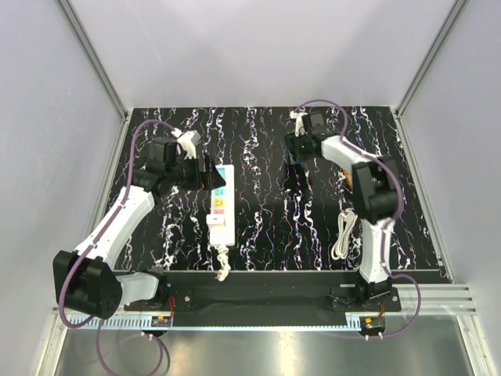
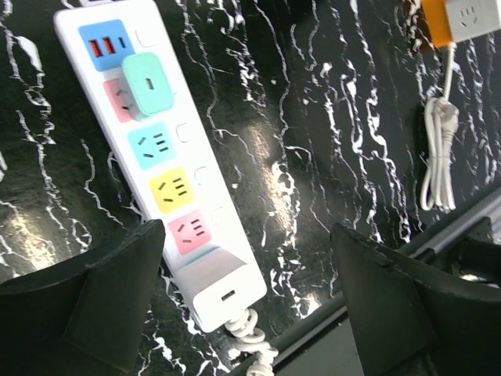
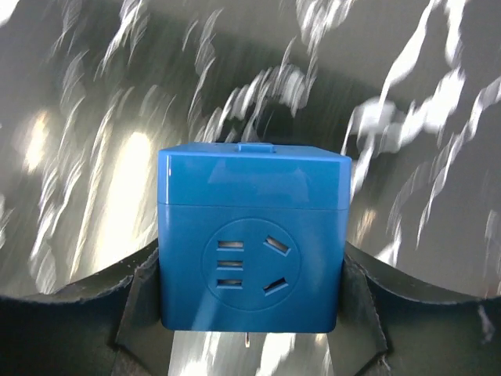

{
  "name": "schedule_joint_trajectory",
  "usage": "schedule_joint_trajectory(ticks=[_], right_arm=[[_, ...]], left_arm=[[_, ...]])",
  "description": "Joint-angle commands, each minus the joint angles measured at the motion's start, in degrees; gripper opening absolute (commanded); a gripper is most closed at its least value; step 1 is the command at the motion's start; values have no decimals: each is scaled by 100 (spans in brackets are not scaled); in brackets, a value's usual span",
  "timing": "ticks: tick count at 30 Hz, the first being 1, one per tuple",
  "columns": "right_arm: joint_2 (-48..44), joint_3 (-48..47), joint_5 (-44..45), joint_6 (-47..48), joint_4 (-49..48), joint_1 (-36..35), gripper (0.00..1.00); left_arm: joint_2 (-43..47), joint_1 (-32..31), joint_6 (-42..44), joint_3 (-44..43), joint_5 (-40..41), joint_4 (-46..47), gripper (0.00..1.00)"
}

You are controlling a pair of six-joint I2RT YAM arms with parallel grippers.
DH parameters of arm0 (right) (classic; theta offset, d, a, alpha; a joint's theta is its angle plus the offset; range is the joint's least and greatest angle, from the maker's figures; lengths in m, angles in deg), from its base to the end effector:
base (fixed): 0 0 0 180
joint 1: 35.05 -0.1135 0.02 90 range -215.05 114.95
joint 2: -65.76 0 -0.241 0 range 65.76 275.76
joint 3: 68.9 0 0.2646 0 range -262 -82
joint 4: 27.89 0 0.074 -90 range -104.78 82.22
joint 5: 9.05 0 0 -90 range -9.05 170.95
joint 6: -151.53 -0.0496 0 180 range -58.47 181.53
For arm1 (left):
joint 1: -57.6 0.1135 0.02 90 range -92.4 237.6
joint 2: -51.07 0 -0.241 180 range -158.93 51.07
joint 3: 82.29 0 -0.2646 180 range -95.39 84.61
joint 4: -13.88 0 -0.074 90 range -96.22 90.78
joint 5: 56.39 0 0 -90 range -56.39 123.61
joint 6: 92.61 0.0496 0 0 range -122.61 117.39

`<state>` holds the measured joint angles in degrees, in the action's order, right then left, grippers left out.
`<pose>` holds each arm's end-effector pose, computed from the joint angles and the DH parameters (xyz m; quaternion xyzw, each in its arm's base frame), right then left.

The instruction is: Insert the plug

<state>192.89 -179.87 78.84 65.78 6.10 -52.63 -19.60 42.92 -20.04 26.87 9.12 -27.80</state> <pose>0.4750 0.1524 0.1371 -0.1841 0.9218 0.0567 0.3364 0.2792 -0.0944 0.2627 0.0657 0.8929 -0.2968 0.3322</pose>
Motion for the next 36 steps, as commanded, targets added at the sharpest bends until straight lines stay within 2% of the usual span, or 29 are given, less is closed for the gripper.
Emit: schedule_joint_trajectory(ticks=[1, 2, 5, 8, 13, 18, 22, 25, 36], right_arm=[[-2207, 1011, -1296, -73, -1049, -17, 0], [-2532, 1702, -1518, -100, -1234, -43, 0], [-3798, 2873, -1941, -231, -1780, -262, 0], [-4906, 3710, -2162, -258, -2027, -745, 0], [-6145, 4266, -2294, -398, -2036, -1492, 0], [-6648, 4522, -2356, -689, -2027, -1827, 0], [-6657, 4627, -2277, -663, -1922, -2029, 0], [-6649, 4715, -2198, -566, -1939, -2161, 0], [-6500, 4706, -2083, -267, -1939, -2460, 0]], left_arm=[[10, 9, -137, -466, -538, 248, 90], [1, 9, -164, -536, -757, 239, 90], [-34, 9, -366, -783, -1423, 230, 90], [-43, -53, -550, -976, -1988, 247, 90], [71, -473, -735, -1178, -2218, 274, 93], [133, -738, -1034, -1127, -2209, 379, 98], [282, -773, -1568, -889, -2297, 948, 99], [195, -852, -1929, -757, -2647, 1371, 99], [-394, -1239, -1966, -669, -2543, 1451, 99]])
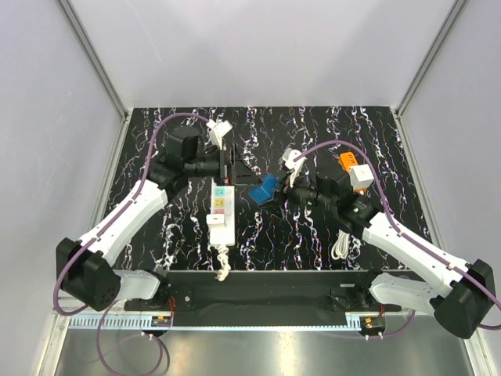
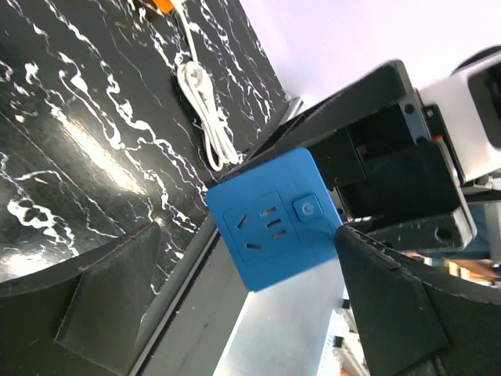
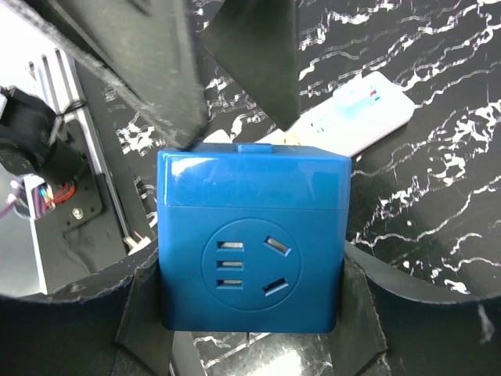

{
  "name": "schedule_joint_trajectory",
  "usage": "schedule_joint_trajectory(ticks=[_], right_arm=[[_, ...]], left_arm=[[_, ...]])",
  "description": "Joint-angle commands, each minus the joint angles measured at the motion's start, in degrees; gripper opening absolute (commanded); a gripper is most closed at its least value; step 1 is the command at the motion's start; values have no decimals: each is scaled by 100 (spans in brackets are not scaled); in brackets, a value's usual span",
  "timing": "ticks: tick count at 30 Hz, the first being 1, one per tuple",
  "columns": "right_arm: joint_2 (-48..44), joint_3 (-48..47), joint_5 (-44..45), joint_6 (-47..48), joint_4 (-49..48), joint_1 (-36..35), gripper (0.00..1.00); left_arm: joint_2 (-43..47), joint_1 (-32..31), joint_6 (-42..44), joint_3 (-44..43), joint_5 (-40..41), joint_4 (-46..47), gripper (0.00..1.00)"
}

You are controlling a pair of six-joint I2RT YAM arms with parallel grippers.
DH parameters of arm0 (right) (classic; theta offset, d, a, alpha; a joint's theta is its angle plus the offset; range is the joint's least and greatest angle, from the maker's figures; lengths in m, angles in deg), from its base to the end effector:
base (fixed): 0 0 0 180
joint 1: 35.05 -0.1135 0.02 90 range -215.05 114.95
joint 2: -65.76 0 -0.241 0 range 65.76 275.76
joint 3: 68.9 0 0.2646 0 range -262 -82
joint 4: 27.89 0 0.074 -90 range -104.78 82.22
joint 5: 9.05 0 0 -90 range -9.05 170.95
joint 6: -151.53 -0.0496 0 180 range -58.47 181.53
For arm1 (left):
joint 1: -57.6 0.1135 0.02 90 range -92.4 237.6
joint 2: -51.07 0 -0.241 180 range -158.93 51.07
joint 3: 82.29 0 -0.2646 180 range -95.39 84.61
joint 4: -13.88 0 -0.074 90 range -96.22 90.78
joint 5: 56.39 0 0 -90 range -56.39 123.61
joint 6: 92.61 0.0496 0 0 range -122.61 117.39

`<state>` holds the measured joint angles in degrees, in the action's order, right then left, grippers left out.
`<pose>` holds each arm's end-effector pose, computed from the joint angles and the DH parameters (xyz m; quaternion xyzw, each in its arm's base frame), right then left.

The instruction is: Insert the plug

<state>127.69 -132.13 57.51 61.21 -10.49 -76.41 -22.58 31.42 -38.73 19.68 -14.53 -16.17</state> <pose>0.2016 0.2038 0.2990 -0.3886 0.6900 0.3611 0.4923 0.2642 -0.1710 0.3186 0.1493 0.7888 -0.5469 0.2374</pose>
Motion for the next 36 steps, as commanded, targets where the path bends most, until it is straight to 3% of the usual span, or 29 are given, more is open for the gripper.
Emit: schedule_joint_trajectory(ticks=[1, 13, 21, 28, 31, 32, 36], right_arm=[[29, -67, 50, 199, -280, -117, 0], [-14, 38, 410, 418, -227, -223, 0], [38, 100, 296, 497, -227, -267, 0], [-58, 232, 349, 568, -227, -320, 0], [-137, 275, 410, 594, -227, -320, 0], [-172, 284, 419, 603, -219, -311, 0], [-199, 319, 603, 542, -201, -320, 8]], left_arm=[[-123, -142, -115, 50, -178, 332, 99], [-405, -520, -537, 349, -495, 842, 94], [-554, -538, -633, 525, -574, 1035, 83], [-747, -538, -756, 455, -504, 1132, 87], [-791, -538, -835, 446, -486, 1229, 74], [-783, -538, -835, 446, -486, 1247, 51], [-713, -538, -844, 481, -521, 1282, 0]])
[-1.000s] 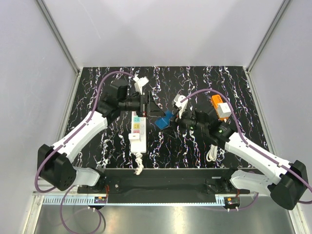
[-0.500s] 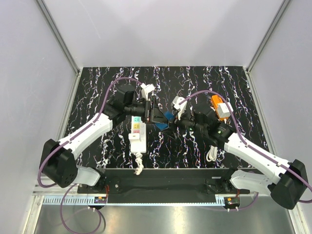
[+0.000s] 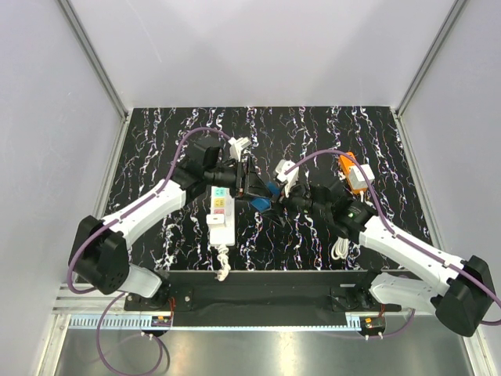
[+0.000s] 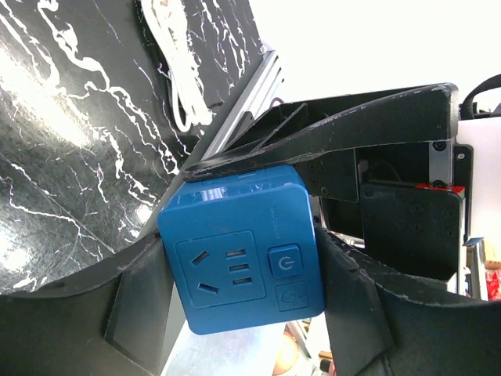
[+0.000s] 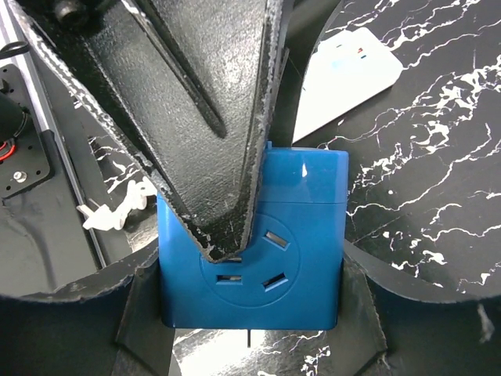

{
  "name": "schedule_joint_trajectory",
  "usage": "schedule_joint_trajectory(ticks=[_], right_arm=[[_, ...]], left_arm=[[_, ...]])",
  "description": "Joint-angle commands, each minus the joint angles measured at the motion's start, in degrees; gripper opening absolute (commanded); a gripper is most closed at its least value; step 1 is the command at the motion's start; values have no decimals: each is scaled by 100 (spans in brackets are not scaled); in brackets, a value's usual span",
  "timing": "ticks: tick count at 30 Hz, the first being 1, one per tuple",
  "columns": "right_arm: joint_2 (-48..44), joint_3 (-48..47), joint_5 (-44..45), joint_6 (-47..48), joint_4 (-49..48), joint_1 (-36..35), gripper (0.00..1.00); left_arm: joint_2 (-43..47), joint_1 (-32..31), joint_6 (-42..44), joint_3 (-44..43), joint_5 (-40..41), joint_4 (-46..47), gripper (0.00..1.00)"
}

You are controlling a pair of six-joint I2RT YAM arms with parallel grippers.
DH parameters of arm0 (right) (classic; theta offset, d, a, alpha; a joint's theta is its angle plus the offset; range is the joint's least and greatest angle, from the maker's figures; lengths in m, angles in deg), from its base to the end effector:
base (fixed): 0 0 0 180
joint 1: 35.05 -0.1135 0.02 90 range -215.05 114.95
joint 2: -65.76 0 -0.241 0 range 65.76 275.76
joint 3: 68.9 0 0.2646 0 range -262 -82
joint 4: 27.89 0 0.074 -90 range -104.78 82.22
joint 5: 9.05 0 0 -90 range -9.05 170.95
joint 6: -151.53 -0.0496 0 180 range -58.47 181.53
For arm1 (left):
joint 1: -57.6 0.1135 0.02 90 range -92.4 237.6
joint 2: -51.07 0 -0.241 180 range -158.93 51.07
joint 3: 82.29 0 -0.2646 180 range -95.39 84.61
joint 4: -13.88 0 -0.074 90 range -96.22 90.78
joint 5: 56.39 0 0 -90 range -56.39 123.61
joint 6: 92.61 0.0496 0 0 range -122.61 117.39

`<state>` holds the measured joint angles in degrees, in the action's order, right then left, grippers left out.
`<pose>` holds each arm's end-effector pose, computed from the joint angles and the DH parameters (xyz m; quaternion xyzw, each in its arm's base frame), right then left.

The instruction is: Insert the plug

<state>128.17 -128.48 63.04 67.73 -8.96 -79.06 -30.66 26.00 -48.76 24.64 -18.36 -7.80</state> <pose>0.1945 0.2091 0.2691 -0.4260 0.7035 0.3014 0.4824 0.2667 -0.2099 0.2593 0.1174 0.8011 -0.5765 0.1096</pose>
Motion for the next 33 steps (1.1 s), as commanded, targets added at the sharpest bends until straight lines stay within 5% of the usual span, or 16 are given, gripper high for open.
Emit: schedule_joint_trajectory(ticks=[1, 3, 4, 8, 14, 21, 27, 33], right_arm=[[-247, -45, 103, -145, -363, -55, 18], [-273, -37, 121, -241, -389, -55, 20], [-291, -2, 139, -294, -424, -46, 45], [-580, 86, 148, -592, -530, -55, 99], [-1545, 429, 516, -1321, -705, -55, 100], [-2295, 1070, 2683, -2552, -609, -55, 100], [-2620, 1369, 3206, -3072, -187, -55, 100], [-2989, 1466, 3338, -2923, -196, -55, 100]], left_arm=[[114, 4, 159, -7, -208, 445, 0], [219, 4, 212, 29, -244, 419, 0], [254, 4, 273, 20, -218, 349, 0], [386, 83, 1323, -401, 334, -1130, 0], [544, 460, 2416, -1104, 2337, -3067, 0], [202, 514, 2778, -1641, 5026, -3941, 0], [-351, 514, 2498, -1826, 5776, -3977, 0], [-773, 505, 1961, -1527, 5601, -3239, 0]])
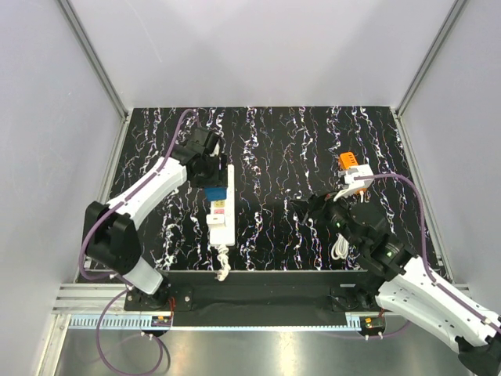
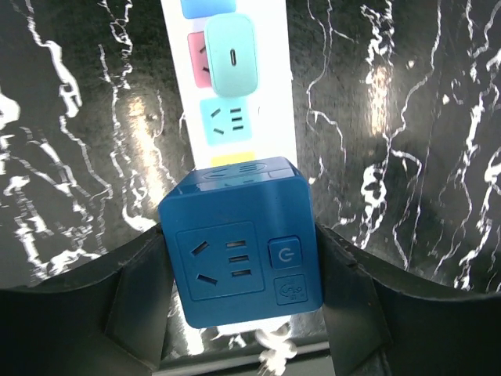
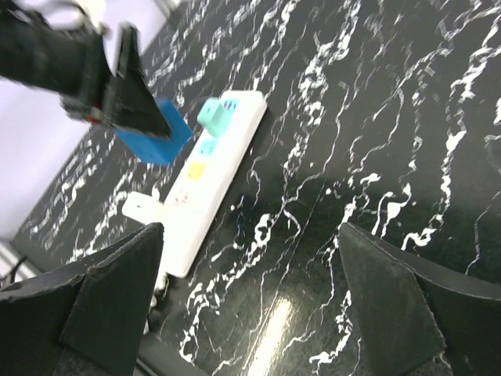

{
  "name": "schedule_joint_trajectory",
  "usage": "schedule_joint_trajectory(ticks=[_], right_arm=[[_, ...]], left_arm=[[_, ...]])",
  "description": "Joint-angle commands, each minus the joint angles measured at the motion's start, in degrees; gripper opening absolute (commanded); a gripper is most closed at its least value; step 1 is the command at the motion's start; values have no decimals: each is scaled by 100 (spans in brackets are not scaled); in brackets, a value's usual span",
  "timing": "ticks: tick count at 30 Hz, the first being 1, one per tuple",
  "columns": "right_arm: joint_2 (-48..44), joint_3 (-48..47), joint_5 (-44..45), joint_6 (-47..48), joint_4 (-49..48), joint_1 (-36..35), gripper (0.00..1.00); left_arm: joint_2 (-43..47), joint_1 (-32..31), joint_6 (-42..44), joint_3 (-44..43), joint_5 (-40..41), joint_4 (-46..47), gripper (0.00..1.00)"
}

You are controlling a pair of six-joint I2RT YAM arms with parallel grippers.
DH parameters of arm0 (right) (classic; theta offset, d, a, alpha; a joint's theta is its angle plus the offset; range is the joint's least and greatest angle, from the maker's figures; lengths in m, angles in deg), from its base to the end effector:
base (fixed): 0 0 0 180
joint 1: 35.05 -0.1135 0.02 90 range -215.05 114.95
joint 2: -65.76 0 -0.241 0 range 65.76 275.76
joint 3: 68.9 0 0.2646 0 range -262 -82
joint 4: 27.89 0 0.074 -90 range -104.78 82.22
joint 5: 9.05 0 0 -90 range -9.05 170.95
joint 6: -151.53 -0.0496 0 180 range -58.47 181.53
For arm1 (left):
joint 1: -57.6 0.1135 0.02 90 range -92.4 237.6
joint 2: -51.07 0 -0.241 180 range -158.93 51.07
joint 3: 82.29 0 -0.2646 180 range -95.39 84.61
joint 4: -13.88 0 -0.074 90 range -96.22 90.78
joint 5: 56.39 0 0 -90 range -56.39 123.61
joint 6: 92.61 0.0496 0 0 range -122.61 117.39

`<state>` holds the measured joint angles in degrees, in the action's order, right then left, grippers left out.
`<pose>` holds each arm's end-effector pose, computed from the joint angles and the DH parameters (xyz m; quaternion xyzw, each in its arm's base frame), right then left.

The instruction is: Insert the plug

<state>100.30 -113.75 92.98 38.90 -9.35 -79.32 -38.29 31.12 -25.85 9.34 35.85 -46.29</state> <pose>0.1526 0.1343 0.2800 -0.0738 0.7514 0.2927 0.5868 0.3065 -0.1505 0.2417 0.0225 0.9681 -0.0875 0.2339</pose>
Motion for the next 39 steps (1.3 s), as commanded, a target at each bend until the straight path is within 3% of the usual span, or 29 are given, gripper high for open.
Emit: schedule_joint_trajectory(ticks=[1, 17, 39], right_arm=[[-246, -7, 352, 21, -156, -29, 100], [-633, 265, 423, 462, -33, -29, 100], [-519, 187, 361, 479, 81, -29, 100]], left_arm=[[-124, -6, -373, 38, 206, 663, 0], [-301, -77, -883, 706, 497, 1138, 0], [-2, -68, -514, 978, 382, 919, 0]])
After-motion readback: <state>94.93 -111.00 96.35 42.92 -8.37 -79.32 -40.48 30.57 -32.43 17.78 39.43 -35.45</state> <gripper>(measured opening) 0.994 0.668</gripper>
